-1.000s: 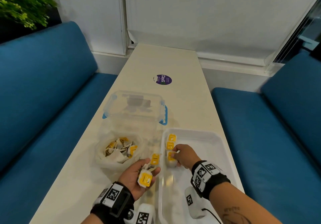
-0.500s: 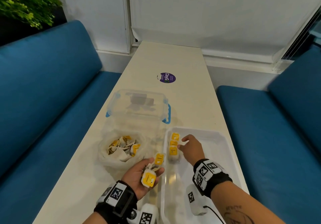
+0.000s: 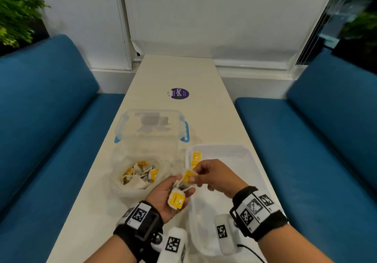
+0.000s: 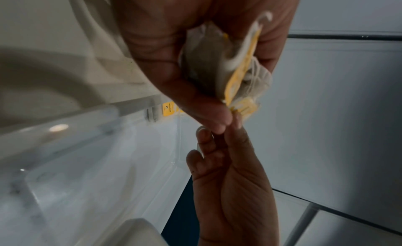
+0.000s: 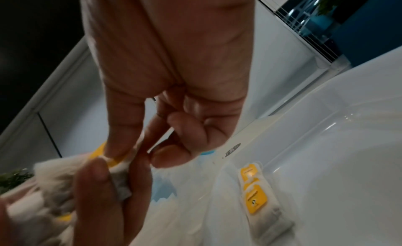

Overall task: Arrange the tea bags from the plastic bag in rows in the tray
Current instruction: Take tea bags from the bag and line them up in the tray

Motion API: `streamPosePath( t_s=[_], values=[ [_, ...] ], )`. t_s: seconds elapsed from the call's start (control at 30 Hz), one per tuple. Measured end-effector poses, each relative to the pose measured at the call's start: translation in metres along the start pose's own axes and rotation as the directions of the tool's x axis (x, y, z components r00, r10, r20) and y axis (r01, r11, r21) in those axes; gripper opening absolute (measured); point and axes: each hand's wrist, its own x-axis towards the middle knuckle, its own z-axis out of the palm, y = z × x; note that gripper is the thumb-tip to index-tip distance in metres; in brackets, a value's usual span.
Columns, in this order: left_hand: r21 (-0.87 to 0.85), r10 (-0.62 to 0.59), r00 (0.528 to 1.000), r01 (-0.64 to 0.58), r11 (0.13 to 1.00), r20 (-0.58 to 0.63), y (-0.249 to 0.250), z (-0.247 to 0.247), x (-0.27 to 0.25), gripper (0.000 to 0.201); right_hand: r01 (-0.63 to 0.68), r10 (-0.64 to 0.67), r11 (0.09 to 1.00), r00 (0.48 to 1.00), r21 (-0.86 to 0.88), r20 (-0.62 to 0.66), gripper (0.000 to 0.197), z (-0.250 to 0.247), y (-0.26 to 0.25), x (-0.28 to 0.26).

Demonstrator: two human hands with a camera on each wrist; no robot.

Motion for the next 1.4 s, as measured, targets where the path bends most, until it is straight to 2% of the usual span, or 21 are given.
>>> streamPosePath(
  t_s=[0.17, 0.33, 0.4, 0.43, 0.53, 0.7, 0.8, 0.93, 1.17, 1.4],
  values=[
    [-0.012, -0.018, 1.0, 0.018, 1.0, 0.005, 0.004, -0.007, -0.007, 0.026, 0.056, -0.043, 0.993, 0.993, 0.107, -0.114, 0.02, 0.007, 0.0, -0.01],
    [-0.038, 0.001, 1.0, -0.002, 0.999, -0.023, 0.005, -0.008, -0.004, 0.015, 0.131, -0.099, 0.98, 0.974, 0.151, -0.205, 0.004, -0.005, -0.009, -0.019],
    [-0.05, 0.007, 1.0, -0.008, 0.999, -0.019, 0.004, -0.008, -0.002, 0.014, 0.138, -0.104, 0.98, 0.969, 0.142, -0.222, 0.009, -0.015, -0.01, -0.018],
    [-0.052, 0.008, 1.0, -0.009, 0.999, -0.018, 0.003, -0.007, 0.0, 0.014, 0.131, -0.105, 0.986, 0.97, 0.107, -0.218, 0.009, -0.02, -0.01, -0.017],
    [-0.047, -0.004, 1.0, 0.003, 0.999, -0.022, 0.0, -0.006, 0.003, 0.014, 0.072, -0.102, 0.986, 0.974, -0.152, -0.204, 0.011, -0.033, -0.007, -0.011],
    [-0.058, -0.01, 0.999, 0.007, 0.998, -0.05, -0.008, -0.006, 0.009, 0.014, -0.002, -0.046, 0.977, 0.974, -0.211, -0.222, 0.018, -0.044, 0.005, 0.005],
    [-0.063, -0.009, 0.998, 0.006, 0.998, -0.058, -0.012, -0.005, 0.011, 0.014, -0.071, 0.023, 0.959, 0.985, -0.274, -0.174, 0.015, -0.04, 0.019, 0.016],
    [-0.063, -0.004, 0.997, -0.001, 0.998, -0.072, -0.014, -0.007, 0.011, 0.015, -0.16, 0.126, 0.903, 0.986, -0.398, -0.112, 0.027, -0.03, 0.044, 0.032],
    [-0.063, 0.006, 0.996, -0.012, 0.998, -0.092, -0.015, -0.012, 0.01, 0.014, -0.24, 0.246, 0.912, 0.969, -0.333, -0.025, 0.015, -0.018, 0.052, 0.042],
    [-0.079, -0.018, 0.996, 0.011, 0.997, -0.087, -0.017, -0.017, 0.011, 0.017, -0.285, 0.269, 0.938, 0.958, -0.198, -0.104, 0.023, -0.006, 0.057, 0.054]
  ],
)
